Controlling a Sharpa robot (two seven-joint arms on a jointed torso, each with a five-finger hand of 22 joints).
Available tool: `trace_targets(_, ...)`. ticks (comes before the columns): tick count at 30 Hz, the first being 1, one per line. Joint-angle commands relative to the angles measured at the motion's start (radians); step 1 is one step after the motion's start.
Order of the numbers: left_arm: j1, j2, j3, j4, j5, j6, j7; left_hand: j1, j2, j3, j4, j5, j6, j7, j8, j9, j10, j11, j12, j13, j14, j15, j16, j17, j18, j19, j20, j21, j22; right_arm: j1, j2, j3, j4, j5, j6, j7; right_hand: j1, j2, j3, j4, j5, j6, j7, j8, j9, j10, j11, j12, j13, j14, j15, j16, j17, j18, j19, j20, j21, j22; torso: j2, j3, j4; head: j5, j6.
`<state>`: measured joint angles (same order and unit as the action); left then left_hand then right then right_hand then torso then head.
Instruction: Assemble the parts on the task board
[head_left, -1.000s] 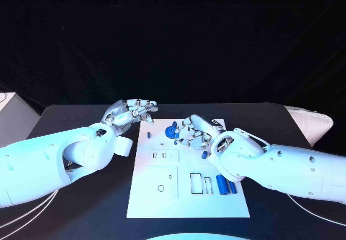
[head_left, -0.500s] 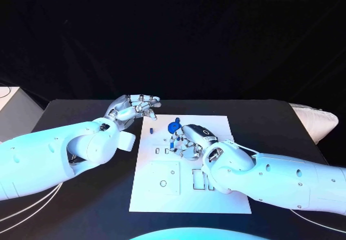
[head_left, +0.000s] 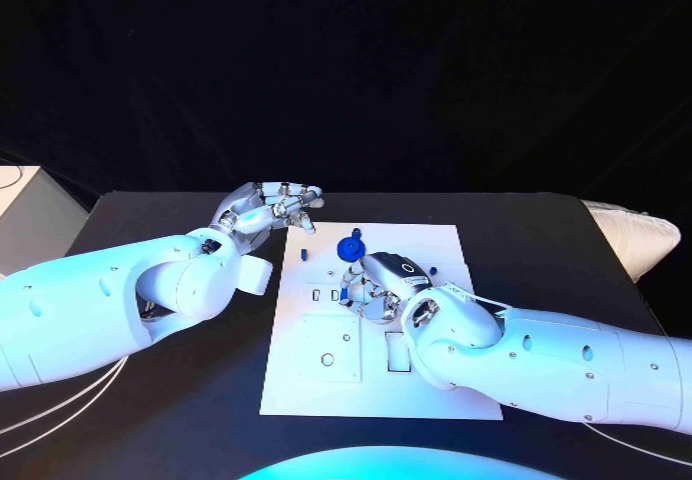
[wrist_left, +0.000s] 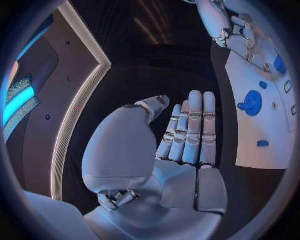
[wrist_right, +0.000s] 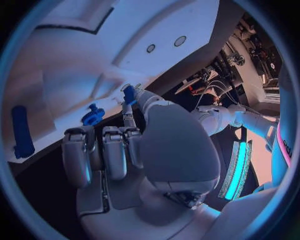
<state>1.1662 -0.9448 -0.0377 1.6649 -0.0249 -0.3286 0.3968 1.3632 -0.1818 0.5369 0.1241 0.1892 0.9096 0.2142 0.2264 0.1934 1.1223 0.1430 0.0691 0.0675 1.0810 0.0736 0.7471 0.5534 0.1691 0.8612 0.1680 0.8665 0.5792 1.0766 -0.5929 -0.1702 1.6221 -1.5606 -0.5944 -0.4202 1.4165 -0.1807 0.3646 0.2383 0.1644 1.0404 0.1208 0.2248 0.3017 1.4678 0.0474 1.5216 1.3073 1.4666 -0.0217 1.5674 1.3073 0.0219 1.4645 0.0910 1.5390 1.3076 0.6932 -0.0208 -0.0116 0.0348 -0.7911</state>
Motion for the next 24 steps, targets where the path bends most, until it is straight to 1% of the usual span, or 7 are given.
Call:
trace_targets(1, 0.000, 0.002, 0.000, 0.000, -0.003, 0.021, 0.003, -0.001, 0.005, 0.005, -0.001, 0.002, -0.003, 0.002, -0.001, 0.001, -0.006, 0.004, -0.003, 0.002, -0.007, -0.002, 0.003, -0.001, 0.012, -0.008, 0.002, 0.004, 0.001, -0.003, 0.003, -0.001, -0.005, -0.053, 0.018, -0.032, -0.009, 0.002, 0.006, 0.002, 0.004, -0.007, 0.002, 0.005, -0.001, 0.057, -0.004, -0.006, 0.213, 0.104, -0.002, 0.003, 0.263, -0.012, 0.085, -0.008, -0.005, 0.236, 0.000, -0.0002, 0.0005, 0.001, -0.002)
trace_targets(5, 0.000, 0.001, 0.000, 0.000, -0.003, 0.021, 0.003, -0.001, 0.005, 0.005, -0.001, 0.002, -0.003, 0.002, -0.001, 0.001, -0.006, 0.004, -0.003, 0.002, -0.007, -0.002, 0.003, -0.001, 0.012, -0.008, 0.002, 0.004, 0.001, -0.005, 0.007, -0.002, -0.011, -0.071, 0.019, -0.042, -0.012, -0.002, 0.006, 0.002, 0.004, -0.008, 0.002, 0.006, -0.001, 0.057, -0.003, -0.007, 0.213, 0.104, -0.002, 0.003, 0.263, -0.012, 0.084, -0.008, -0.005, 0.235, 0.000, -0.0003, 0.0013, 0.001, -0.002)
trace_targets(7, 0.000, 0.001, 0.000, 0.000, -0.003, 0.021, 0.003, -0.001, 0.005, 0.005, -0.001, 0.002, -0.003, 0.002, -0.001, 0.001, -0.006, 0.004, -0.003, 0.002, -0.007, -0.002, 0.003, -0.001, 0.012, -0.008, 0.002, 0.004, 0.001, -0.005, 0.009, -0.002, -0.013, -0.076, 0.019, -0.044, -0.012, -0.002, 0.006, 0.002, 0.004, -0.008, 0.002, 0.006, -0.001, 0.057, -0.003, -0.007, 0.213, 0.104, -0.002, 0.003, 0.263, -0.012, 0.084, -0.008, -0.005, 0.235, -0.001, -0.0006, 0.0008, 0.001, -0.002)
trace_targets(12, 0.000, 0.001, 0.000, 0.000, -0.003, 0.022, 0.003, -0.001, 0.005, 0.005, -0.001, 0.002, -0.003, 0.002, -0.001, 0.001, -0.006, 0.004, -0.003, 0.002, -0.007, -0.002, 0.003, -0.001, 0.012, -0.008, 0.002, 0.004, 0.001, -0.007, 0.013, -0.002, -0.017, -0.086, 0.020, -0.048, -0.015, -0.006, 0.005, 0.002, 0.004, -0.009, 0.003, 0.006, -0.001, 0.057, -0.003, -0.007, 0.212, 0.104, -0.002, 0.003, 0.263, -0.011, 0.084, -0.008, -0.006, 0.235, 0.000, -0.0001, 0.0006, 0.002, -0.002)
trace_targets(17, 0.000, 0.000, 0.000, 0.001, -0.003, 0.022, 0.002, -0.001, 0.005, 0.005, -0.001, 0.002, -0.003, 0.002, -0.001, 0.001, -0.006, 0.004, -0.003, 0.002, -0.007, -0.002, 0.003, -0.001, 0.012, -0.008, 0.002, 0.004, 0.001, -0.010, 0.017, -0.003, -0.020, -0.091, 0.023, -0.049, -0.016, -0.008, 0.005, 0.002, 0.004, -0.009, 0.003, 0.006, -0.001, 0.056, -0.003, -0.008, 0.212, 0.104, -0.002, 0.003, 0.263, -0.011, 0.084, -0.008, -0.005, 0.235, 0.000, -0.0008, 0.0003, 0.003, -0.004)
trace_targets(24, 0.000, -0.001, 0.000, 0.001, -0.003, 0.023, 0.002, -0.001, 0.005, 0.005, -0.001, 0.002, -0.003, 0.002, -0.001, 0.001, -0.006, 0.004, -0.003, 0.002, -0.007, -0.002, 0.003, -0.001, 0.012, -0.008, 0.002, 0.004, 0.001, -0.013, 0.023, -0.003, -0.027, -0.093, 0.033, -0.046, -0.021, -0.013, 0.004, 0.002, 0.001, -0.012, 0.004, 0.006, -0.002, 0.056, -0.003, -0.009, 0.211, 0.104, -0.001, 0.003, 0.263, -0.011, 0.082, -0.007, -0.009, 0.233, -0.001, -0.0011, 0.0013, 0.005, -0.006)
